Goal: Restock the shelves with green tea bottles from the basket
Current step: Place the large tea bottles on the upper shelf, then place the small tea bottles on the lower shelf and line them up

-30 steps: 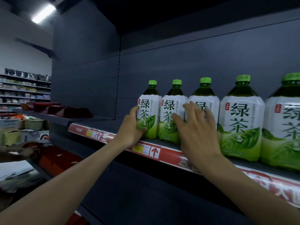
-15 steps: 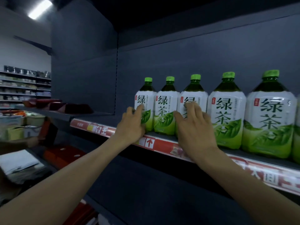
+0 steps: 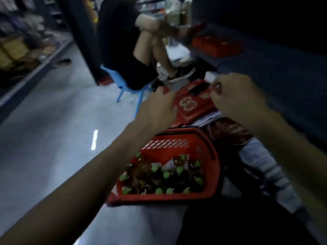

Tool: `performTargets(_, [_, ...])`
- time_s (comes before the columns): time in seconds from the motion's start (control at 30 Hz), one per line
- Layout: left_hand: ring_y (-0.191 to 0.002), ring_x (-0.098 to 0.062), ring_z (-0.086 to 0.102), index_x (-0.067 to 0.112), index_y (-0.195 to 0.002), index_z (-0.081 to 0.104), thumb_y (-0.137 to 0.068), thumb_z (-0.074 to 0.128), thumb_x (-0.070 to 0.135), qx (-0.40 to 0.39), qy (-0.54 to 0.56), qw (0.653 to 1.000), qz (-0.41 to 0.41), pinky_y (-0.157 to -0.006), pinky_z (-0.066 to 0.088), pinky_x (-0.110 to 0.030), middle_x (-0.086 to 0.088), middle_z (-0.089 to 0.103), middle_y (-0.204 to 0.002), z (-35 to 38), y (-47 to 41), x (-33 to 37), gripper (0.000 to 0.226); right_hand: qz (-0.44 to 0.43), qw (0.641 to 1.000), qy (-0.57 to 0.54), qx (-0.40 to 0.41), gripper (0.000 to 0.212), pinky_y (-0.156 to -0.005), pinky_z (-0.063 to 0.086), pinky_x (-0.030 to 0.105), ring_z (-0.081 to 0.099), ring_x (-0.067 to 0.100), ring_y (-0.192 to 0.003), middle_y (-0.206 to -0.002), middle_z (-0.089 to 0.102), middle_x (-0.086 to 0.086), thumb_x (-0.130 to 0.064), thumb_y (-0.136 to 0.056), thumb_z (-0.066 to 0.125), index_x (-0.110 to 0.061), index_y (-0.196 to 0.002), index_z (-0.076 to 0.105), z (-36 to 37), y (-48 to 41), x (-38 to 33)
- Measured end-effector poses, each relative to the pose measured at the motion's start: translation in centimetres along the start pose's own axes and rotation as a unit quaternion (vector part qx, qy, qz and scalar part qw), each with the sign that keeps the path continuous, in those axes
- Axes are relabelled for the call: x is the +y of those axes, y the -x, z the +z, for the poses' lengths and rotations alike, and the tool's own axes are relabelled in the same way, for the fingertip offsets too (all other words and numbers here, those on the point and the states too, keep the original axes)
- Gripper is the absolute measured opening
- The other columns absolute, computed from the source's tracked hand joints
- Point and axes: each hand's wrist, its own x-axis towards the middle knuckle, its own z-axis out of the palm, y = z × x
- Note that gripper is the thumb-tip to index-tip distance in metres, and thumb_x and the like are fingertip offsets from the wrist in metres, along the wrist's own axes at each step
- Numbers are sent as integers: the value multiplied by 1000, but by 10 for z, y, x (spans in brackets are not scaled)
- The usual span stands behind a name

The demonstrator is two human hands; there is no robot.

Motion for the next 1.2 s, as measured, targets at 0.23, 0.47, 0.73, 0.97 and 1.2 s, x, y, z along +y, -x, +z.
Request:
performTargets(0.23, [-93,-24,65,10,-107,66,-88,57,22,-218,89,952,-193,-72,50,-30,-8,68,-104,118,99,-125,24,123,948,-131,-263,17,-85,52,31,66,29,-100,-104,72,9,-24,-80,58,-20,-90,71,200,35,-20])
performTargets(0.47, [-97,-16,61,14,-132,51,-86,66,11,-334,251,848,-327,-72,50,-19,-8,63,-123,228,133,-153,48,238,858,-159,-426,34,-59,42,24,62,24,-87,-99,63,8,-16,-88,61,-11,-121,61,313,96,7])
performTargets(0.73, [-114,-26,58,30,-135,43,-67,71,27,-327,315,815,-361,-97,50,-47,1,60,-119,285,110,-148,74,243,841,-156,-457,59,-88,51,31,57,24,-114,-128,58,5,-3,-85,63,-24,-137,47,368,104,22])
performTargets(0.97, [-125,-35,51,28,-144,32,-87,59,10,-269,298,829,-389,-100,41,-37,-10,55,-135,325,107,-137,66,175,866,17,-469,57,-87,52,40,58,29,-116,-129,56,6,-17,-86,70,-31,-135,46,393,101,18])
performTargets(1.2, [-117,-30,59,24,-140,37,-80,64,2,-248,299,853,-348,-90,45,-28,-8,61,-128,322,114,-146,69,208,865,14,-456,48,-72,47,33,61,26,-109,-120,63,6,-17,-83,76,-21,-127,57,405,103,15])
